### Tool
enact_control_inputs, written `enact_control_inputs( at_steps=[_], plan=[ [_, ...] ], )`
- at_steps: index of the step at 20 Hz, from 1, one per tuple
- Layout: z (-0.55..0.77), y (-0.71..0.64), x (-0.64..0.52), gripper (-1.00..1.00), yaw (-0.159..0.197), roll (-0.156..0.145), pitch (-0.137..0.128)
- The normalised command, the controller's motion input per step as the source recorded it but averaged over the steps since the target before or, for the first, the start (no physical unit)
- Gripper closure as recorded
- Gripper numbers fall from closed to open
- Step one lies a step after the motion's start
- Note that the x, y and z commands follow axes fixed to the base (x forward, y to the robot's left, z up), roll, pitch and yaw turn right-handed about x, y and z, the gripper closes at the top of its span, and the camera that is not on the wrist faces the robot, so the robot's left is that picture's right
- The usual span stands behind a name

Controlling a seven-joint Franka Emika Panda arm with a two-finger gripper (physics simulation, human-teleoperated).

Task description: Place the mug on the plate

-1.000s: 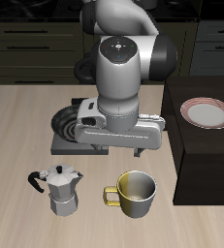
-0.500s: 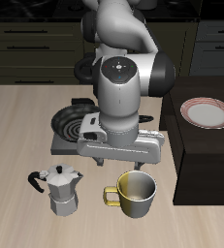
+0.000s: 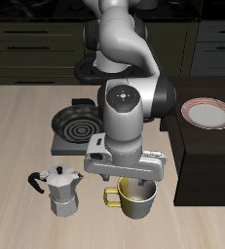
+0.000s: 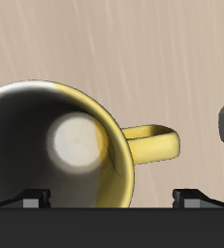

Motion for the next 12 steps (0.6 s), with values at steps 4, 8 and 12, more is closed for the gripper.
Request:
enact_control_inputs(
  at_steps=[4, 8, 12],
  plan=[
    [-0.41, 0.08, 0.0, -1.0, -0.017, 0.012, 0.049],
    [-0.3, -0.11, -0.03, 1.0, -0.013, 0.008, 0.03],
    [-0.04, -0.13, -0.03, 1.0, -0.053, -0.003, 0.018]
  ],
)
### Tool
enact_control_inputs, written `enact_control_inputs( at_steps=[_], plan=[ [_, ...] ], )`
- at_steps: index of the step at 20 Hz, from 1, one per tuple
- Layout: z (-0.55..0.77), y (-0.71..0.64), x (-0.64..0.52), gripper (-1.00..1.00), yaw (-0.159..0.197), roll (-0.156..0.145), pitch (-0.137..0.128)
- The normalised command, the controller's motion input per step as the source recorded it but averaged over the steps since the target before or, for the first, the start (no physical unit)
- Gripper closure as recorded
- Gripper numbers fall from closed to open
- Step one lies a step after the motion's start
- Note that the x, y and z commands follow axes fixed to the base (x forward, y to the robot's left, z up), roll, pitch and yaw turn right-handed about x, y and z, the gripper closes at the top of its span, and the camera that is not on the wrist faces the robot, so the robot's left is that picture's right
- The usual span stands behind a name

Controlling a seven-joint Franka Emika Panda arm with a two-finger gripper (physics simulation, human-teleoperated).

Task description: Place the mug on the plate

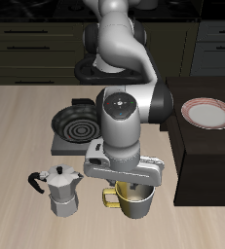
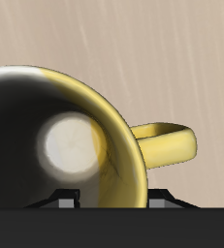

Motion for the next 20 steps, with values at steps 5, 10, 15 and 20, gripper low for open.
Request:
enact_control_inputs(
  at_steps=[5, 10, 15, 20],
  plan=[
    [0.17, -0.1, -0.05, 1.0, -0.002, -0.006, -0.023],
    [0.53, -0.09, -0.13, 1.0, 0.021, -0.001, -0.066],
    [0.57, -0.03, -0.23, 1.0, -0.001, -0.003, -0.066],
    [0.45, -0.02, -0.22, 1.0, -0.003, 0.005, -0.044]
  ],
)
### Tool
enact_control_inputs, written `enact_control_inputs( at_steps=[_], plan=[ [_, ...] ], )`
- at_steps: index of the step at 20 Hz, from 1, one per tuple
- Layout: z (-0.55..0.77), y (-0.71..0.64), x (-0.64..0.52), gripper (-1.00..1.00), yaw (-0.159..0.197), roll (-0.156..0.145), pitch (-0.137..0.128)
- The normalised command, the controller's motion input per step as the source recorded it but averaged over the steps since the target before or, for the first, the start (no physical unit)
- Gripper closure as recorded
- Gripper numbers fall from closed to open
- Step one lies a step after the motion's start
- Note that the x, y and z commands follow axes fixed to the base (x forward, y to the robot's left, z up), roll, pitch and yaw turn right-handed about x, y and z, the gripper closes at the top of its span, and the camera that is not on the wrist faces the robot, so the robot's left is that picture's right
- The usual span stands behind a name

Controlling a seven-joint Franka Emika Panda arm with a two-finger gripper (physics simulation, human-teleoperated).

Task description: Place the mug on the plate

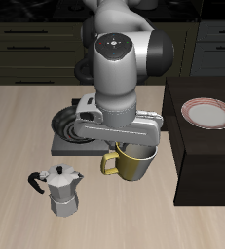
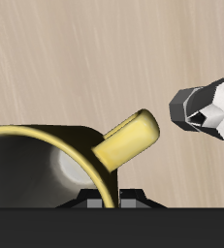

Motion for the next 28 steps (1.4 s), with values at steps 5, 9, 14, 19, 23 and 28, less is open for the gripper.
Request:
enact_control_inputs(
  at_steps=[5, 9, 14, 19, 23, 28],
  plan=[
    [0.56, 0.06, -0.43, 1.0, 0.005, 0.012, -0.054],
    [0.57, 0.24, -0.63, 1.0, 0.057, 0.053, -0.079],
    [0.52, 0.22, -0.6, 1.0, -0.03, 0.077, -0.058],
    [0.45, 0.28, -0.58, 1.0, 0.026, 0.072, -0.054],
    [0.27, 0.16, -0.34, 1.0, 0.017, 0.017, -0.048],
    [0.25, 0.3, -0.34, 1.0, 0.063, 0.039, -0.078]
  ],
)
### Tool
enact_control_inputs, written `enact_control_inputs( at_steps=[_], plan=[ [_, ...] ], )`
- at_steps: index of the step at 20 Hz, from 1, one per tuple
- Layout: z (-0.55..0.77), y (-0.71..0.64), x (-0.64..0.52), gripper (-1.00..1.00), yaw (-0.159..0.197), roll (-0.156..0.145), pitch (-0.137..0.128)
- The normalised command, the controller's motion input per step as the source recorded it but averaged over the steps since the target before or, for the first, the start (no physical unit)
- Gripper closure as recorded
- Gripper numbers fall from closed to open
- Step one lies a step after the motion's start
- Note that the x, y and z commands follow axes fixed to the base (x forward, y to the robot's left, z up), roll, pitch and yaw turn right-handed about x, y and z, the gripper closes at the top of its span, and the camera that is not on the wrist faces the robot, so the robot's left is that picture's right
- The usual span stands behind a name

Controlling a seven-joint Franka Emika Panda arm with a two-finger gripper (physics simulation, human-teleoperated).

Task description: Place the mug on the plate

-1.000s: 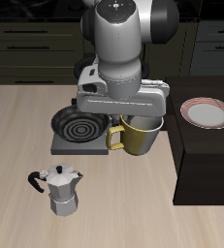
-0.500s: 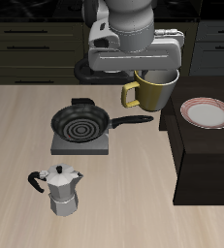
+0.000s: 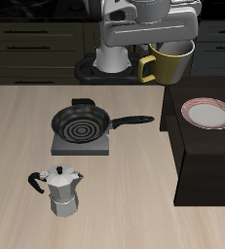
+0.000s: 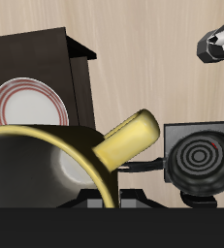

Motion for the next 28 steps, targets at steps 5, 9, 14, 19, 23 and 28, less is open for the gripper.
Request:
enact_control_inputs(
  at_steps=[5, 9, 14, 19, 23, 28],
  plan=[
    [0.1, 0.51, -0.17, 1.0, 0.024, 0.031, -0.048],
    [-0.07, 0.54, -0.07, 1.0, 0.012, 0.057, -0.005],
    [0.0, 0.45, 0.0, 1.0, 0.045, 0.051, -0.011],
    [0.01, 0.26, 0.07, 1.0, -0.001, 0.014, -0.014],
    [-0.07, 0.27, 0.18, 1.0, -0.002, 0.0, 0.002],
    [-0.12, 0.15, 0.05, 1.0, -0.007, 0.01, 0.013]
  ],
)
